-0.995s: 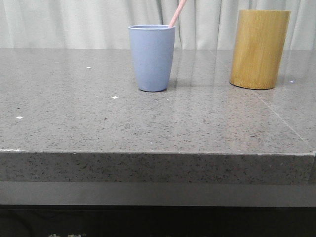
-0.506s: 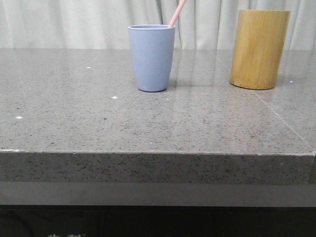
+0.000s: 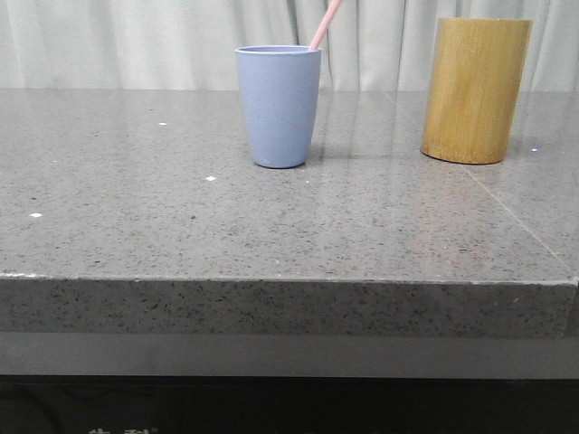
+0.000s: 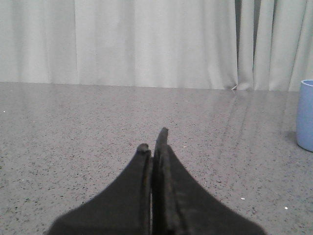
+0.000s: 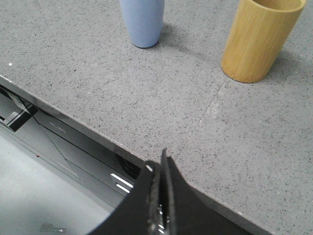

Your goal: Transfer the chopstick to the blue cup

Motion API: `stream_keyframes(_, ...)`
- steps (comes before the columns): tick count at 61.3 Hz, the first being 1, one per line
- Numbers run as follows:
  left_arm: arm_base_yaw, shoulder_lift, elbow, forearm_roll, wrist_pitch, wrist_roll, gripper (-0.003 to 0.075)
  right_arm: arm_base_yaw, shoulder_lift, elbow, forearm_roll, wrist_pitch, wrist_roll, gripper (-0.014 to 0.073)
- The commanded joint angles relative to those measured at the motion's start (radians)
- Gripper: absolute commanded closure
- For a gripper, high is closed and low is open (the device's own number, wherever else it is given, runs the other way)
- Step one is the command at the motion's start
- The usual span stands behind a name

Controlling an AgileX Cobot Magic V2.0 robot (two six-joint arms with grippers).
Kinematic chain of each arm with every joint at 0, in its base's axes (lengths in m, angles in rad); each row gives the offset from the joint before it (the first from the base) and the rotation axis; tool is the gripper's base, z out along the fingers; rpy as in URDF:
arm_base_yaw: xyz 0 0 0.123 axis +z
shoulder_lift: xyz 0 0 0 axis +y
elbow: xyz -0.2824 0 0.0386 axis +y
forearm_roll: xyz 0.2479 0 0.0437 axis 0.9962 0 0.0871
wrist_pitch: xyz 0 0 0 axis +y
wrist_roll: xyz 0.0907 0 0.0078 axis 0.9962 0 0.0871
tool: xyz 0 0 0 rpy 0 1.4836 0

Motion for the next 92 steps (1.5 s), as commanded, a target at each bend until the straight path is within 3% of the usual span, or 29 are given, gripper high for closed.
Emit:
stream_keyframes(1,0.0,-0.023,0.014,-0.008,-0.08,-0.006,0.0739,-0.002,0.003,-0.02,0.006,-0.065,0.004,0.066)
stream_keyframes(42,0.0,-0.023,0.014,-0.008,-0.08,-0.006,0.0739,-0.009,-0.019,-0.009,-0.01,-0.087,0.004,0.066)
stream_keyframes(51,0.0,-0.023,0.014,-0.008,-0.08,-0.006,0.0739,-0.092,-0.116,0.123,-0.02,-0.316,0.0,0.066)
stream_keyframes(60,0.0,-0.023,0.014,-0.008,-0.08,-0.006,0.0739,-0.192,-0.271,0.379,-0.026,-0.624,0.0,0.066)
stream_keyframes(67,0.0,-0.023,0.014,-0.008,-0.08,-0.006,0.0739,-0.247,-0.372,0.555,-0.02,-0.786,0.0,0.066)
stream_keyframes(76,0.0,-0.023,0.014,-0.008,-0.08,-0.006,0.0739,-0.309,-0.473,0.715,0.003,-0.895,0.0,0.066)
stream_keyframes(92,0.0,-0.023,0.014,-0.008,-0.08,-0.006,0.0739,-0.362,-0.506,0.839,0.031,-1.02,0.0,0.066)
